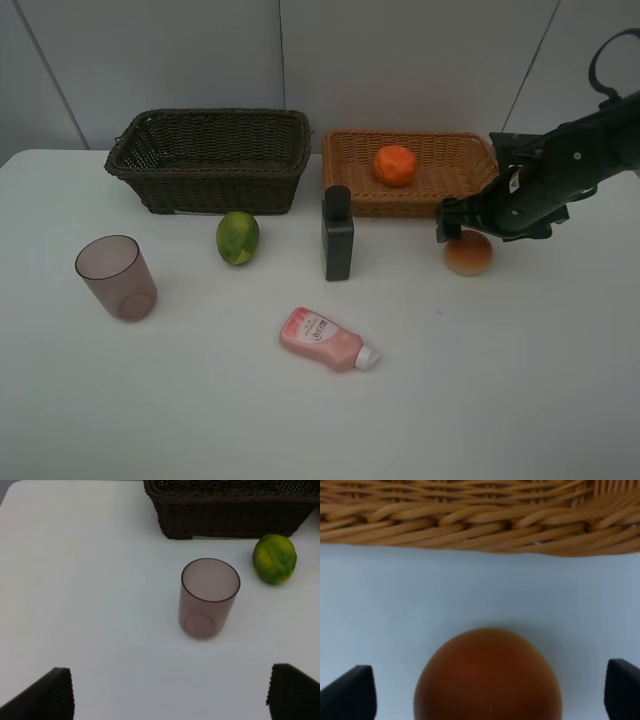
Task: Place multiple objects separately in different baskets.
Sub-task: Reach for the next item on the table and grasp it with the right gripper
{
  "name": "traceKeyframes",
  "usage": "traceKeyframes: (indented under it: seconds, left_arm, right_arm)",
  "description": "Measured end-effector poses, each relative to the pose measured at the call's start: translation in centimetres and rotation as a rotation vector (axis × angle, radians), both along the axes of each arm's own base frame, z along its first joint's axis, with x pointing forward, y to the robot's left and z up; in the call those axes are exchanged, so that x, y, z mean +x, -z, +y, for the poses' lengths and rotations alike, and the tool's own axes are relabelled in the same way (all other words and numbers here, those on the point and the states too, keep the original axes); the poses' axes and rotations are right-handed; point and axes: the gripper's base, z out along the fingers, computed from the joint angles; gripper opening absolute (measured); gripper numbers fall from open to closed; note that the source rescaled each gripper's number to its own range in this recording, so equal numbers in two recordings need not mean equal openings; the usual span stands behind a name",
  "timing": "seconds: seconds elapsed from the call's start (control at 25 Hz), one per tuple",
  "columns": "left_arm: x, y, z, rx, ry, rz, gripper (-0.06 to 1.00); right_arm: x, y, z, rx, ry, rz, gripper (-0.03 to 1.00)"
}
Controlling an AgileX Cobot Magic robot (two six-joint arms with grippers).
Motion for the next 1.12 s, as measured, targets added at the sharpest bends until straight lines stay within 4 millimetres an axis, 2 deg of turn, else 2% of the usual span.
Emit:
traceKeyframes:
  seconds: [0.44,0.72,0.76,0.84,0.92,0.96,1.12]
  left_arm:
    - [0.0,0.0,0.0,0.0,0.0,0.0,1.0]
    - [0.0,0.0,0.0,0.0,0.0,0.0,1.0]
    - [0.0,0.0,0.0,0.0,0.0,0.0,1.0]
    - [0.0,0.0,0.0,0.0,0.0,0.0,1.0]
    - [0.0,0.0,0.0,0.0,0.0,0.0,1.0]
    - [0.0,0.0,0.0,0.0,0.0,0.0,1.0]
    - [0.0,0.0,0.0,0.0,0.0,0.0,1.0]
  right_arm:
    - [0.4,2.8,-0.2,-0.005,-0.007,0.042,1.0]
    - [0.4,3.0,-0.2,-0.007,-0.008,0.047,0.97]
    - [0.4,3.0,-0.2,-0.008,-0.008,0.049,0.93]
    - [0.3,3.0,-0.2,-0.009,-0.008,0.051,0.75]
    - [0.3,3.0,-0.3,-0.012,-0.006,0.057,0.44]
    - [0.3,3.0,-0.3,-0.013,-0.006,0.059,0.4]
    - [0.3,3.0,-0.3,-0.013,-0.005,0.06,0.4]
